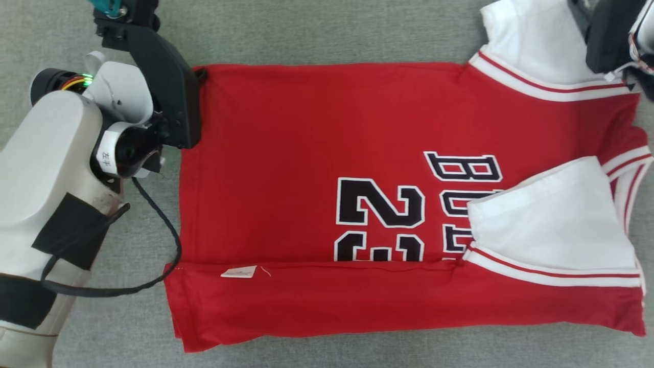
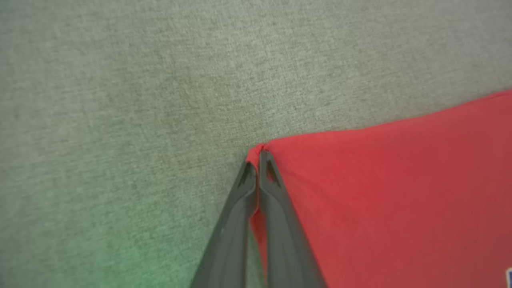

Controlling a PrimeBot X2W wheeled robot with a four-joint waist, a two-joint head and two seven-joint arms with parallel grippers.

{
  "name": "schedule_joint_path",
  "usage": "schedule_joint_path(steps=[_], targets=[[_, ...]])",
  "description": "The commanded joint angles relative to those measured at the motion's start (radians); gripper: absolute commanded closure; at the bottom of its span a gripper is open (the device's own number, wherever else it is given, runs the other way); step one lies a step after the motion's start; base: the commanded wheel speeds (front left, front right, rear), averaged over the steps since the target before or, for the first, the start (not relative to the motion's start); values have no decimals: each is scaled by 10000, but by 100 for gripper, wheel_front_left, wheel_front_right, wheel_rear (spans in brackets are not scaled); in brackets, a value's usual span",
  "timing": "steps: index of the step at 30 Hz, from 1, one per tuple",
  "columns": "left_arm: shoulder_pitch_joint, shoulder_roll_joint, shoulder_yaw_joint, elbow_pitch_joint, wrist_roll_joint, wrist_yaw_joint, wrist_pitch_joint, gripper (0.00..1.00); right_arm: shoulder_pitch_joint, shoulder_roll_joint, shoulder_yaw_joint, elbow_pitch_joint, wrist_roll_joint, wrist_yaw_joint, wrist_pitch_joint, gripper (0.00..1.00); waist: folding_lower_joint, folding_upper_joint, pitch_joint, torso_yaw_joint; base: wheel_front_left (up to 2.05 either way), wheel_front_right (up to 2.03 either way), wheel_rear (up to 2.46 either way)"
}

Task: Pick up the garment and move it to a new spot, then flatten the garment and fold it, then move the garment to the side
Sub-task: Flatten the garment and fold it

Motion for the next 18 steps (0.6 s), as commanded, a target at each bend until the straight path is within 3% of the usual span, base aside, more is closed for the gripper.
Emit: schedule_joint_path(steps=[1, 6, 7, 9, 10, 11, 18], targets=[[1067, -280, -586, 313, -59, -18, 498, 100, -127, 102, -76, 140, -58, -24, -4, 0, -1, 0, 125, 128, 0, 0, 0], [1151, -398, -638, 60, -36, 93, 331, 100, -286, 498, -95, 775, -273, -3, 575, 0, -1, 0, 216, 267, 0, 0, 0], [1156, -394, -636, 24, -20, 107, 305, 100, -292, 535, -76, 856, -314, -1, 678, 12, -1, 0, 215, 275, 0, 0, 0], [1171, -406, -615, 23, -31, 135, 217, 100, -331, 579, -20, 954, -392, -3, 816, 64, -1, 0, 191, 280, 0, 0, 0], [1159, -389, -601, 33, -24, 136, 180, 100, -337, 620, 52, 979, -439, -1, 918, 79, -1, 0, 176, 275, 0, 0, 0], [1146, -374, -572, 36, -21, 122, 115, 100, -339, 627, 87, 968, -443, -1, 937, 100, -1, 0, 149, 262, 0, 0, 0], [861, -298, -414, 14, 639, 251, -1401, 100, -426, 568, 116, 484, -819, -12, -280, 100, -1, 0, -114, 148, 0, 0, 0]])
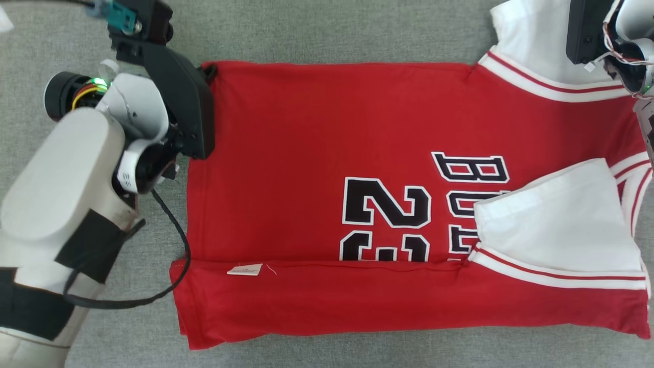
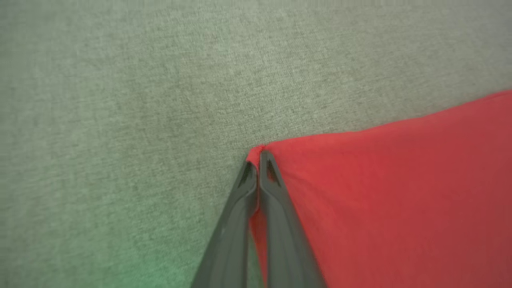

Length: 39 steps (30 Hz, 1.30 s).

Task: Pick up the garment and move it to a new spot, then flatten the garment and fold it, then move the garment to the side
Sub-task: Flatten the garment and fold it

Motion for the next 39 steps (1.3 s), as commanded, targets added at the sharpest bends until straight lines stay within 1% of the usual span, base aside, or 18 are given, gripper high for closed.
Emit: schedule_joint_path(steps=[1, 4, 6, 10, 11, 14, 20, 24, 28, 31, 34, 39], targets=[[487, -161, -184, 275, 161, 45, -274, 100, 169, 4, 41, -67, -102, 4, -262, 100, -1, -2, -128, -53, 0, 0, 0], [504, -204, -165, 468, 390, 40, -1065, 100, 364, 44, 159, -195, -77, 4, -715, 100, -1, -2, -341, -93, 0, 0, 0], [606, -251, -218, 632, 487, -105, -1435, 100, 557, 33, 334, -259, 57, 4, -826, 100, -1, -2, -555, -113, 0, 0, 0], [781, -335, -329, 781, 660, -277, -2095, 100, 1052, -165, 761, -699, 570, 4, -1091, 100, -1, -2, -1017, -124, 0, 0, 0], [781, -335, -329, 781, 660, -277, -2095, 100, 1052, -165, 761, -699, 570, 4, -1091, 100, -1, -2, -1017, -124, 0, 0, 0], [991, -272, -611, 730, 928, -487, -2551, 100, 1601, -517, 1192, -1283, 1081, 4, -1244, 100, -1, -2, -1404, -89, 0, 0, 0], [1693, 26, -1087, 434, 1603, -678, -3845, 100, 3079, -1585, 1999, -2896, 2219, 4, -1275, 100, -1, -2, -2150, -104, 0, 0, 0], [2331, 183, -1209, 144, 1885, -569, -4779, 100, 4251, -2484, 2135, -4072, 2779, 4, -1339, 100, -1, -2, -2583, -45, 0, 0, 0], [3091, 288, -1290, -62, 1998, -395, -5498, 100, 5445, -3239, 1886, -5051, 3041, 4, -1199, 100, -1, -2, -2992, -13, 0, 0, 0], [3595, 327, -1284, -102, 2058, -141, -5997, 100, 6412, -3494, 1639, -5747, 3303, 4, -808, 100, -1, -2, -3267, -30, 0, 0, 0], [4121, 359, -1271, 45, 1981, 89, -6278, 100, 7307, -3590, 1254, -6470, 3516, 4, -369, 100, -1, -2, -3492, -76, 0, 0, 0], [4723, 345, -1208, 277, 1805, 287, -6627, 100, 8617, -3668, 537, -7496, 3443, 4, 371, 100, -1, -2, -3665, -165, 0, 0, 0]])
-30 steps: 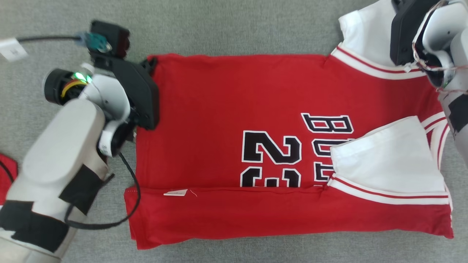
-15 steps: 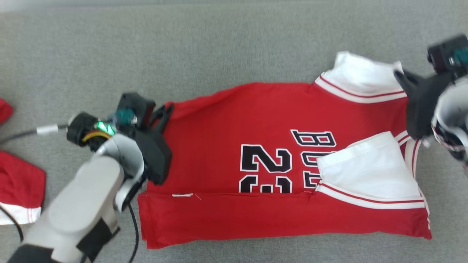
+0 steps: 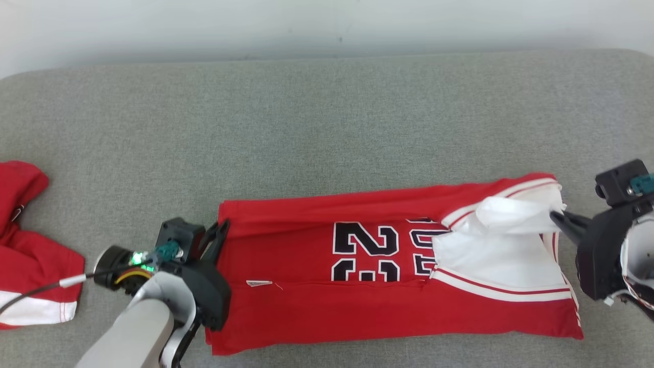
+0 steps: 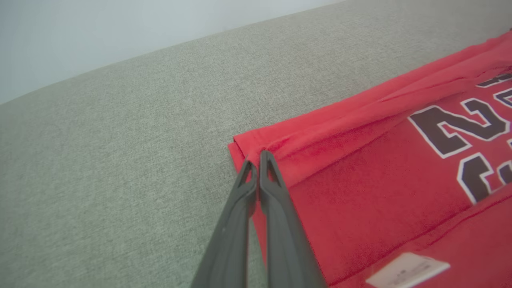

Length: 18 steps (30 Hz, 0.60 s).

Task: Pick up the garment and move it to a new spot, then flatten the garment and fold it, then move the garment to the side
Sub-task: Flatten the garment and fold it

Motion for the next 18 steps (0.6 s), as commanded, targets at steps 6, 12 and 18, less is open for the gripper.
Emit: schedule_joint_path(steps=[6, 12, 18], targets=[[695, -35, 79, 374, -225, 187, -460, 100, 1614, 264, -1204, -1307, -327, 4, 977, 100, 2, 0, -158, -78, 0, 0, 0], [893, -122, 117, 598, -370, 269, -682, 100, 2614, 598, -1958, -2184, -649, 4, 1720, 100, 2, 0, -205, -42, 0, 0, 0], [1098, -155, 150, 667, -505, 304, -829, 100, 3354, 816, -2432, -2804, -794, 4, 2357, 100, 2, 0, -296, -24, 0, 0, 0]])
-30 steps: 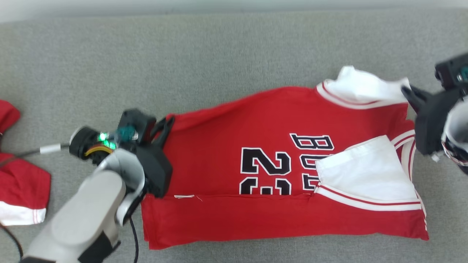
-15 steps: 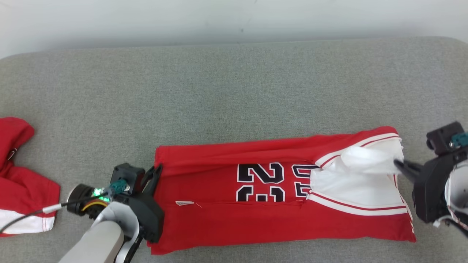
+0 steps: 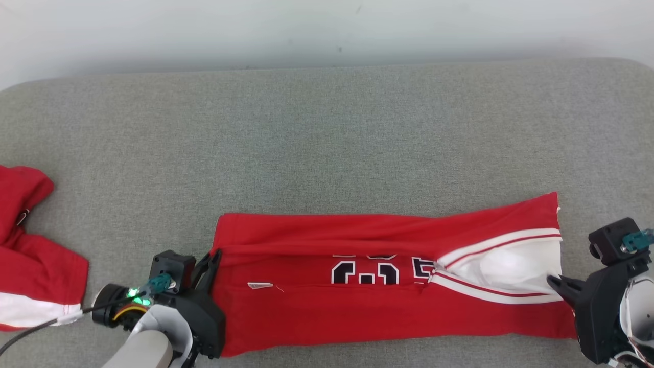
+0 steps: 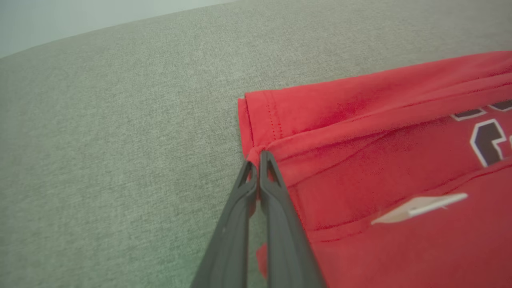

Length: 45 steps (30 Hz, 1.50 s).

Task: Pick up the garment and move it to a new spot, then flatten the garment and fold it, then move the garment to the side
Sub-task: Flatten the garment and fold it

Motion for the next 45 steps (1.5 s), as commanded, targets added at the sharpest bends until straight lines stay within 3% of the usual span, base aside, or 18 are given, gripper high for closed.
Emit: schedule_joint_path(steps=[1, 3, 4, 12, 17, 20, 27, 30, 35, 45], targets=[[169, -18, 52, 36, -170, 60, -100, 91, 135, 51, -82, -92, -131, 4, 35, 100, 1, 0, -24, -4, 0, 0, 0], [269, -66, 100, 64, -184, 106, -175, 0, 395, 206, -175, -229, -219, 4, 183, 99, 1, 0, -65, -20, 0, 0, 0], [351, -103, 115, 89, -251, 145, -192, 0, 523, 283, -220, -267, -266, 4, 250, 0, 1, 0, -86, -31, 0, 0, 0], [1382, -609, 988, -173, -1113, 593, -1372, 0, 1112, 1194, -817, -326, -687, 4, 38, 0, 1, 0, -485, -67, 0, 0, 0], [2520, -1144, 2897, -1739, -1148, 758, -1774, 0, 1642, 2165, -1681, -514, -331, 4, -632, 0, 1, 0, -912, 12, 0, 0, 0], [3754, -1716, 4329, -3130, -300, 493, -1762, 0, 1951, 2705, -2228, -657, -199, 4, -970, 0, 1, 0, -1122, 58, 0, 0, 0], [5477, -2964, 6637, -4736, 2043, -864, -1768, 0, 1837, 3704, -3321, -141, -438, 4, -1365, 0, 1, 0, -1376, 58, 0, 0, 0], [5883, -3242, 7008, -5025, 2963, -1318, -1769, 0, 1477, 3928, -3624, 344, -550, 4, -1427, 0, 1, 0, -1408, 33, 0, 0, 0], [6413, -3465, 7323, -5221, 3901, -1616, -1769, 0, 779, 4043, -3984, 1330, -765, 4, -1419, 0, 1, 0, -1366, 34, 0, 0, 0], [6425, -3521, 7408, -5174, 3965, -1755, -1770, 0, -512, 3836, -3933, 3256, -1218, 4, -1073, 0, 1, 0, -807, 226, 0, 0, 0]])
